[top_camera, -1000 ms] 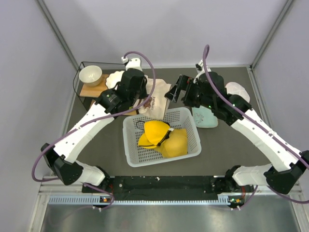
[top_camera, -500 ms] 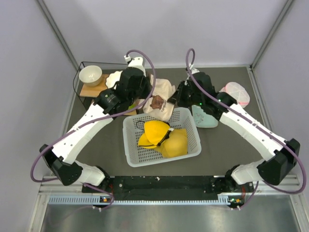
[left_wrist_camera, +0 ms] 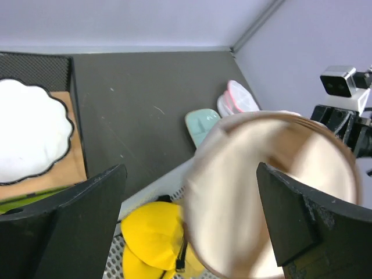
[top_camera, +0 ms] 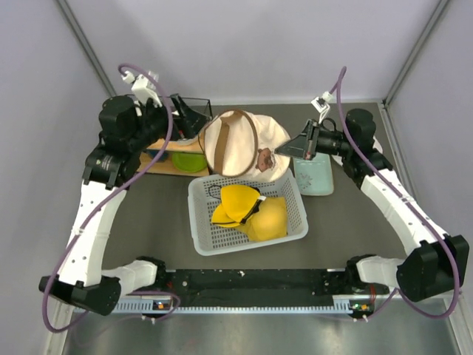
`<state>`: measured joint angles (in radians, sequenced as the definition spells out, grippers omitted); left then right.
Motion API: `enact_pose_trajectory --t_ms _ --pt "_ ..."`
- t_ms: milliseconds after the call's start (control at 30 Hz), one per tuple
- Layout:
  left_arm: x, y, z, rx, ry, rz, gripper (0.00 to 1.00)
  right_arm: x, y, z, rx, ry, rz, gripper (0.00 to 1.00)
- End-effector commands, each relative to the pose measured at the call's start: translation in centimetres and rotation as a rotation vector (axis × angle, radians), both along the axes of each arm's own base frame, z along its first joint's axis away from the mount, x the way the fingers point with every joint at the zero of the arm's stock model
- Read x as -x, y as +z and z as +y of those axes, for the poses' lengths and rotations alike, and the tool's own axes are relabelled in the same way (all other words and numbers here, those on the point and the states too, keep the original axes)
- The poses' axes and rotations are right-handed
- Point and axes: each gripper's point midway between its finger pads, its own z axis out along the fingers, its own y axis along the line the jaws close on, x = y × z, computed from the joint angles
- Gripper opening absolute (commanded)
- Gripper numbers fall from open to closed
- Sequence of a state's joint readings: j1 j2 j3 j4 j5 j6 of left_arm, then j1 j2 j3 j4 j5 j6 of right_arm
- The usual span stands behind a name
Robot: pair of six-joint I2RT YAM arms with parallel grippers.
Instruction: Unzip the laundry bag and remove the bra
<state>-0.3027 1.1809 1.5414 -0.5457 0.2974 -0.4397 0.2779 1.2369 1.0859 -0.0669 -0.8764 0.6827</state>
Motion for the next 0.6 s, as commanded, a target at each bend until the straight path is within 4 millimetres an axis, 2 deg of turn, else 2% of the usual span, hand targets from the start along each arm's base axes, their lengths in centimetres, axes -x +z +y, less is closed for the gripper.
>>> enact_pose_trajectory --t_ms 0,167,233,400,467,567 --pt "2.9 0.7 -1.9 0.123 -0.263 -0.001 0.99 5.7 5.2 0.7 -0.106 0.301 -0.283 0.00" --pt "2.9 -0.9 -2.5 0.155 -0.336 0.050 0.99 7.3 5.6 0.5 -0.118 0.387 -0.313 0.00" --pt "3.6 -1.1 -3.1 0.185 -0.414 0.036 0.99 7.4 5.3 0.5 -0.115 0.393 -0.300 0.00" --pt "6.0 -0.5 -4.3 0.261 -0.581 0.010 0.97 7.0 4.4 0.6 -0.105 0.389 -0.258 0.00" --pt "6.3 -0.7 -4.3 0.268 -0.595 0.011 0.93 6.7 4.1 0.7 -0.104 0.392 -0.240 0.00" --pt "6.0 -1.0 -4.1 0.264 -0.571 0.019 0.95 5.8 3.3 0.8 -0.107 0.386 -0.185 0.00"
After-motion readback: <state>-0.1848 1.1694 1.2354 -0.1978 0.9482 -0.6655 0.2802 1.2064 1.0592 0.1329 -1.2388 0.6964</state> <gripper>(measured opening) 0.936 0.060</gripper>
